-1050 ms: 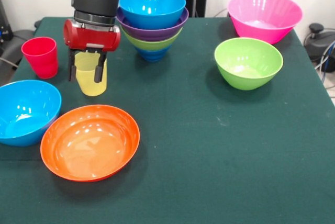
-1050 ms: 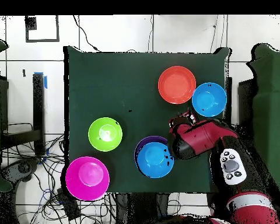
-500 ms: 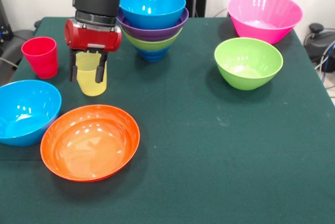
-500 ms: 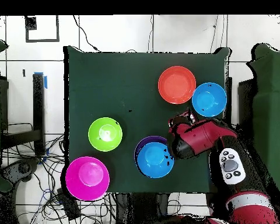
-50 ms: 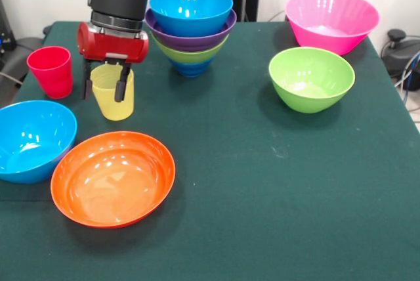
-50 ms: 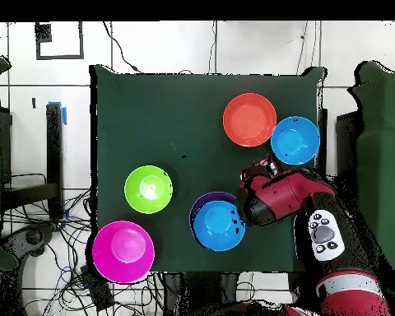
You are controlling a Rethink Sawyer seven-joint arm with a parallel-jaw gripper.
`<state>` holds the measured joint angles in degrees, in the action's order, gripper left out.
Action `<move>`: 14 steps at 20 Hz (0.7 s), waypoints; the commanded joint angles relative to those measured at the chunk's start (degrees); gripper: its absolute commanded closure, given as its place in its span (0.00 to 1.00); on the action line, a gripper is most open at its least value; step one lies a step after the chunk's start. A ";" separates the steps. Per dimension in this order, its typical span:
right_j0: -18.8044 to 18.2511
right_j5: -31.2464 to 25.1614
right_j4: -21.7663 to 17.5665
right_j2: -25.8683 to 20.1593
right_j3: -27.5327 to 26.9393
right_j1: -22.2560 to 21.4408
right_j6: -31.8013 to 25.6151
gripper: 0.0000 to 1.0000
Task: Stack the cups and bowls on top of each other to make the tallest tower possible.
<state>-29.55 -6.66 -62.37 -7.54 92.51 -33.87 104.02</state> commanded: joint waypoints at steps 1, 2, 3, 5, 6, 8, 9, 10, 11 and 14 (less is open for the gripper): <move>3.24 3.86 2.32 -0.46 -3.35 3.83 7.60 0.00; 3.81 4.20 2.45 0.22 -3.39 3.95 7.99 0.00; 4.13 4.47 2.55 0.66 -3.42 4.04 8.15 0.00; 4.58 4.90 2.77 1.29 -3.47 4.22 8.23 0.00; 4.71 5.05 2.90 1.48 -3.50 4.31 8.14 0.00; 4.88 5.28 3.28 1.76 -3.56 4.46 7.77 0.00; 4.94 5.46 3.50 1.92 -3.54 4.51 7.56 0.00; 4.90 5.51 3.74 1.94 -3.46 4.45 7.26 0.00; 4.93 5.56 3.98 2.05 -3.35 4.40 7.09 0.00; 5.24 5.72 4.63 2.40 -3.18 4.40 6.84 0.00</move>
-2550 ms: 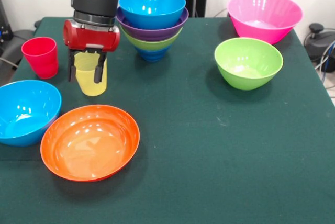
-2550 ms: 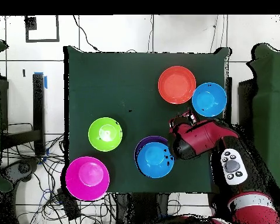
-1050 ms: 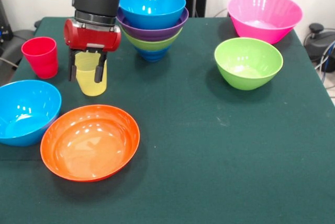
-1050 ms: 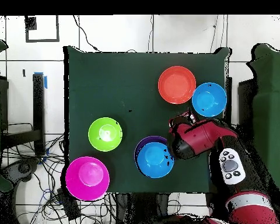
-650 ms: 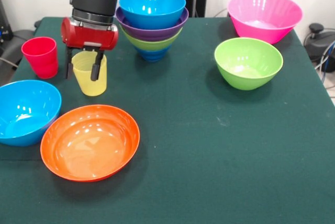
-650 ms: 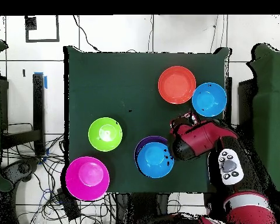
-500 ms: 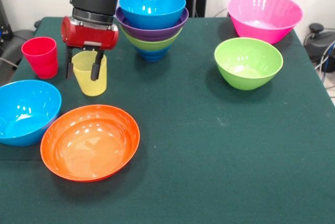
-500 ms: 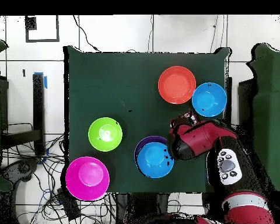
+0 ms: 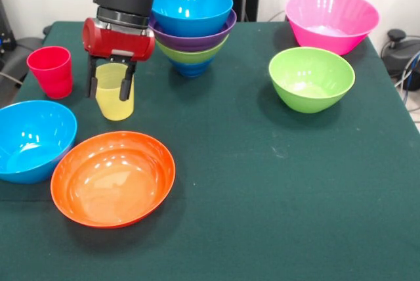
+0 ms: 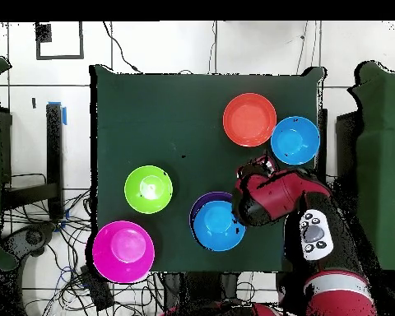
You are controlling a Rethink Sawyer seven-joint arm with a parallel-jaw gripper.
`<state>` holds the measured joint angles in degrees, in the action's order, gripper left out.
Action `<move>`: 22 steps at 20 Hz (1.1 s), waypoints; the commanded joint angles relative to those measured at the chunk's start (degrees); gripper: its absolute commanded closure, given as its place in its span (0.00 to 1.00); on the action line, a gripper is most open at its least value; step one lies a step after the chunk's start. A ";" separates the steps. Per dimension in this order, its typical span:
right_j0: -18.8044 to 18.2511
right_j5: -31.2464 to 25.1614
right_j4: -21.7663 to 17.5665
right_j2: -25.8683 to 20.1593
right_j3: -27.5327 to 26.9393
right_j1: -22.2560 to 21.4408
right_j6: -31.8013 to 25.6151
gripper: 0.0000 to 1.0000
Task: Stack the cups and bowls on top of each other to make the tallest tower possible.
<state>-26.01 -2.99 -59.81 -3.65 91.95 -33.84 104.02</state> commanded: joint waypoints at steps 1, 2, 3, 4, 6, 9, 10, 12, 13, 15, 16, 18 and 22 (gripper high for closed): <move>1.82 2.17 2.26 -1.31 -2.56 4.36 6.82 0.00; 1.89 2.27 2.51 -1.21 -2.56 4.44 6.80 0.00; 1.97 2.37 2.75 -1.11 -2.56 4.53 6.78 0.00; 2.04 2.42 3.01 -1.03 -2.51 4.61 6.83 0.00; 2.14 2.12 3.41 -1.03 -2.45 4.84 6.71 0.00; 1.83 0.02 3.11 -1.93 -2.35 5.21 4.59 0.00; 1.60 0.09 2.77 -2.26 -2.39 5.38 3.98 0.00; 2.37 1.42 2.06 -1.35 -2.48 5.63 4.05 0.00; 2.81 1.90 1.79 -0.77 -2.53 5.75 4.17 0.00; 3.92 2.88 1.34 0.77 -2.72 6.12 4.51 0.00; 4.58 3.63 1.25 1.71 -2.88 6.55 4.85 0.00; 5.61 5.14 1.45 3.33 -2.89 7.05 5.42 0.00; 7.20 7.14 2.27 5.65 -2.80 7.64 6.07 0.00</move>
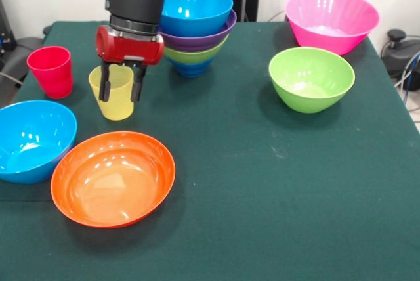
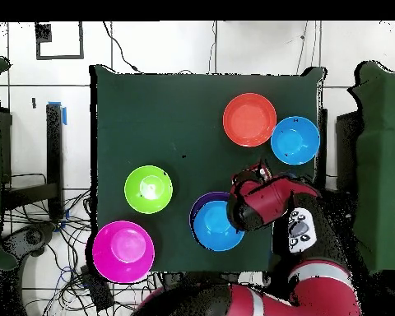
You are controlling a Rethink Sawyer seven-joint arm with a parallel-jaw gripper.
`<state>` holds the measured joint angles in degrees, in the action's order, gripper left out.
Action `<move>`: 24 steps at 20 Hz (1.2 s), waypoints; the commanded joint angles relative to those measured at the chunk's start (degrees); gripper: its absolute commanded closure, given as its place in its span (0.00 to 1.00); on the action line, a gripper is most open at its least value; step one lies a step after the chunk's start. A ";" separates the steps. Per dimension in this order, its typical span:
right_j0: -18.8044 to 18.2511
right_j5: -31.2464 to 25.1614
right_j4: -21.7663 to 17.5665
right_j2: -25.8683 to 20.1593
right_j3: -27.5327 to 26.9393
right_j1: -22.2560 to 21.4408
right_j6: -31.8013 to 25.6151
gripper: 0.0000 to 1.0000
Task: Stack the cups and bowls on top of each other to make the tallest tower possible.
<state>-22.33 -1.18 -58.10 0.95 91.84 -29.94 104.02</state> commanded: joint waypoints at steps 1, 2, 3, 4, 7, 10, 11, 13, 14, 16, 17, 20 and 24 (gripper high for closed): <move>4.23 5.91 0.94 1.94 -2.86 4.06 6.30 0.00; 4.93 6.49 1.33 2.83 -3.03 4.38 6.53 0.00; 5.44 6.94 1.65 3.51 -3.14 4.63 6.59 0.00; 6.01 7.57 2.01 4.35 -3.21 5.01 6.68 0.00; 7.82 11.63 1.93 6.38 -3.78 5.59 4.67 0.00; 10.28 15.71 4.82 10.46 -4.94 7.21 3.85 0.00; 11.08 16.74 6.07 11.87 -5.16 7.78 3.71 0.00; 12.01 17.94 7.69 13.37 -5.29 8.29 3.43 0.00; 12.50 18.35 8.53 14.01 -5.44 8.51 3.35 0.00; 13.25 19.74 10.18 15.33 -5.75 9.11 2.82 0.00; 13.62 20.45 11.19 16.07 -5.88 9.47 2.69 0.00; 14.61 23.32 14.04 18.45 -6.05 10.71 1.56 0.00; 13.21 21.07 13.77 16.97 -5.94 10.33 4.04 0.00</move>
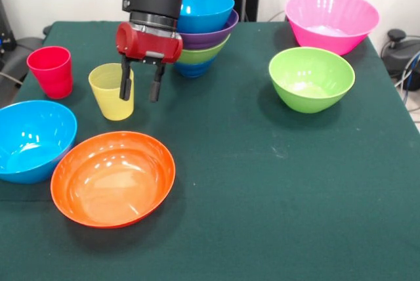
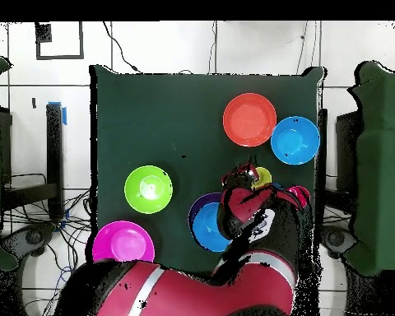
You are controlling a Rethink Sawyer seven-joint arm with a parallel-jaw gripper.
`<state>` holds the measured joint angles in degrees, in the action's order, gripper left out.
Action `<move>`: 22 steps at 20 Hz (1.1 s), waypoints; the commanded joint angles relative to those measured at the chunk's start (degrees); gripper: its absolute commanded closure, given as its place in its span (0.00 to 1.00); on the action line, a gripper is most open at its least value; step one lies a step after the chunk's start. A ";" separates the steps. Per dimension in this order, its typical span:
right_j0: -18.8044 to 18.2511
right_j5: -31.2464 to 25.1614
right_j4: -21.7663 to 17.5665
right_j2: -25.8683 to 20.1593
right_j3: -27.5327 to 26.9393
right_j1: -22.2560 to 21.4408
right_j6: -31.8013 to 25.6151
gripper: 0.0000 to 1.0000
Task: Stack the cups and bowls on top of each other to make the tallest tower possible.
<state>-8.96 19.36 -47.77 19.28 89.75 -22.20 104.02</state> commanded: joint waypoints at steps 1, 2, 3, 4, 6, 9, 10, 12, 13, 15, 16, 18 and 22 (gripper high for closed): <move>-0.71 -0.41 3.03 -2.19 -3.84 2.27 4.63 0.00; -1.26 -1.20 2.44 -2.98 -3.77 1.88 4.93 0.00; -1.59 -1.65 2.26 -3.50 -3.79 1.68 5.16 0.00; -1.62 -1.78 2.14 -3.61 -3.74 1.48 5.15 0.00; -1.72 -1.63 1.46 -3.85 -3.99 1.18 4.76 0.00; -1.90 -3.06 1.35 -4.29 -4.29 1.08 4.59 0.00; -2.26 -3.87 0.91 -4.98 -4.39 0.80 4.61 0.00; -2.79 -5.88 -0.21 -6.57 -4.52 -0.10 4.34 0.00; -3.02 -6.52 -0.50 -7.20 -4.54 -0.41 4.29 0.00; -3.05 -6.20 -0.48 -7.20 -4.63 -0.30 4.33 0.00; -3.16 -6.25 -0.45 -7.38 -4.83 -0.30 4.35 0.00; -3.31 -6.26 -0.29 -7.63 -5.08 -0.35 4.47 0.00; -4.10 -7.60 -0.33 -9.31 -5.71 -0.75 4.52 0.00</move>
<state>-11.75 19.17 -47.08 19.37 89.14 -22.38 104.02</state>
